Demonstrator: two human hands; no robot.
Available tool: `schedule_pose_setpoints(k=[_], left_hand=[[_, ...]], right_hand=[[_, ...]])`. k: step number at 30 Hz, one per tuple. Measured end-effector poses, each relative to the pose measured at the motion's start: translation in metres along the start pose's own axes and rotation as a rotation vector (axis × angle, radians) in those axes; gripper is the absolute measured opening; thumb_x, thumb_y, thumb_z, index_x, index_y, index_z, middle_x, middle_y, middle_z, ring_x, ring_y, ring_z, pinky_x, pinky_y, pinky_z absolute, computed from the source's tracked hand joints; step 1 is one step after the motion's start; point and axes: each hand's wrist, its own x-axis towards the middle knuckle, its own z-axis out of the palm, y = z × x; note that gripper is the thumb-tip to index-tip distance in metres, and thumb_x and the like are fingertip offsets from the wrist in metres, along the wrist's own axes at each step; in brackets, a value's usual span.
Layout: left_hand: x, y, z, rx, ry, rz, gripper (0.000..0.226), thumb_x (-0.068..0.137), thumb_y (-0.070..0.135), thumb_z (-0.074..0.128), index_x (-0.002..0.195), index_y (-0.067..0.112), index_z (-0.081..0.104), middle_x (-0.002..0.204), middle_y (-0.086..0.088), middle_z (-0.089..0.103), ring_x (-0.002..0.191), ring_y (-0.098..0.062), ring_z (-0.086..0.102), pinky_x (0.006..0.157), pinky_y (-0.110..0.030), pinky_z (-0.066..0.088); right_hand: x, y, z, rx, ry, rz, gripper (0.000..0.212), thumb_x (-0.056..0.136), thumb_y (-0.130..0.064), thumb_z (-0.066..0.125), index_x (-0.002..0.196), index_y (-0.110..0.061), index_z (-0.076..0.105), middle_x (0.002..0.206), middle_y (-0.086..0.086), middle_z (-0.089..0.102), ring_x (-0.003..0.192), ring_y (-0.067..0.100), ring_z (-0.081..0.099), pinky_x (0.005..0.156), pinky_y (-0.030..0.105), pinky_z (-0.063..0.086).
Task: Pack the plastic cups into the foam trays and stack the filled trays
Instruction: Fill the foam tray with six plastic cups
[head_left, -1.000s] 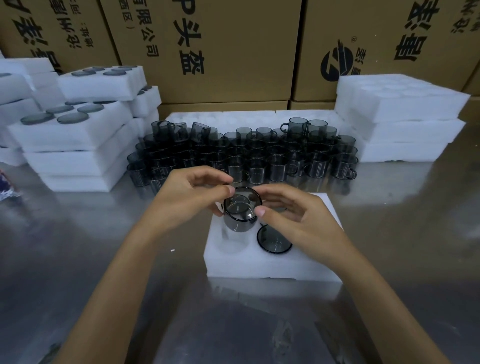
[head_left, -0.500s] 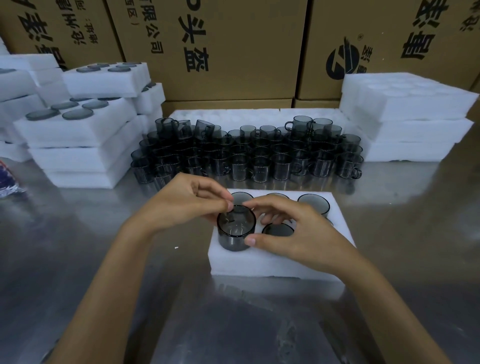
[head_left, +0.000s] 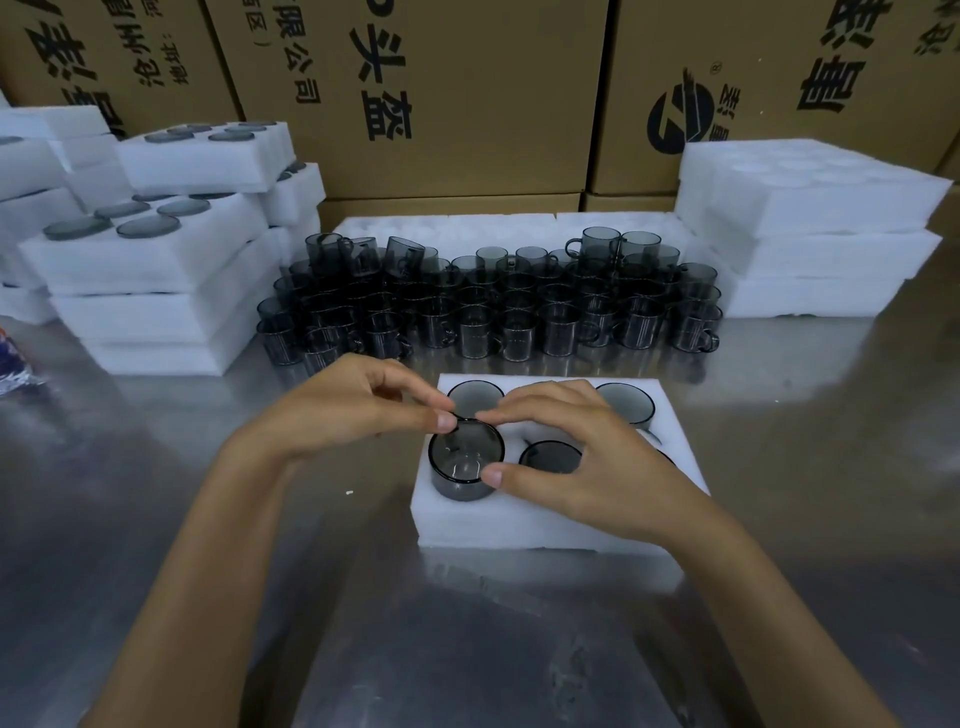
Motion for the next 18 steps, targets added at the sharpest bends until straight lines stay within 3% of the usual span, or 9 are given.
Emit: schedule_pose_setpoints(k=[4,6,9,12,15,18], left_hand=[[0.003,-0.007,0.002,0.037,-0.080,-0.050,0.029,0.060,0.050,0.082,0.084,0.034,0.079,0.066,0.021,0.065,0.061,0.010,0.055,0.055,-0.003,0.038],[0.006,-0.010,0.005,0.037,-0.090,-0.081,0.029,0.063,0.042,0.085,0.088,0.030,0.076,0.068,0.020,0.064,0.060,0.008,0.055,0.057,-0.009,0.041],[0.008,-0.013,0.008,0.019,-0.061,-0.139,0.052,0.064,0.036,0.088,0.109,0.029,0.061,0.087,0.008,0.066,0.069,0.000,0.059,0.060,-0.024,0.043],[0.008,-0.012,0.007,-0.011,-0.067,-0.181,0.070,0.058,0.041,0.086,0.118,0.032,0.053,0.091,0.003,0.068,0.077,-0.006,0.062,0.059,-0.027,0.044],[0.009,-0.011,0.007,0.005,-0.089,-0.230,0.086,0.054,0.047,0.084,0.129,0.036,0.043,0.085,0.008,0.072,0.083,-0.011,0.062,0.062,-0.027,0.045],[0.010,-0.011,0.010,-0.038,-0.126,-0.248,0.093,0.061,0.041,0.082,0.142,0.034,0.037,0.089,0.002,0.073,0.085,-0.017,0.062,0.069,-0.032,0.046]], right_hand=[[0.001,0.003,0.004,-0.131,-0.041,0.012,0.043,0.080,-0.054,0.073,0.122,-0.047,0.067,0.125,-0.030,0.051,0.129,-0.013,0.027,0.105,0.010,0.018],[0.002,0.005,0.007,-0.198,-0.053,0.000,0.044,0.079,-0.058,0.071,0.121,-0.047,0.067,0.128,-0.030,0.048,0.130,-0.013,0.024,0.104,0.008,0.010],[0.003,0.008,0.009,-0.195,-0.041,-0.011,0.042,0.077,-0.057,0.073,0.117,-0.047,0.067,0.129,-0.031,0.047,0.130,-0.014,0.023,0.101,0.004,0.005],[0.003,0.010,0.010,-0.184,-0.030,-0.021,0.038,0.077,-0.057,0.073,0.114,-0.048,0.067,0.130,-0.032,0.046,0.129,-0.016,0.021,0.100,0.003,0.003],[0.005,0.010,0.011,-0.196,-0.022,-0.019,0.038,0.078,-0.058,0.072,0.113,-0.047,0.067,0.130,-0.032,0.044,0.128,-0.015,0.022,0.097,0.000,0.000],[0.005,0.010,0.012,-0.204,-0.021,-0.016,0.037,0.078,-0.058,0.072,0.113,-0.047,0.067,0.131,-0.031,0.044,0.127,-0.015,0.022,0.098,0.001,0.000]])
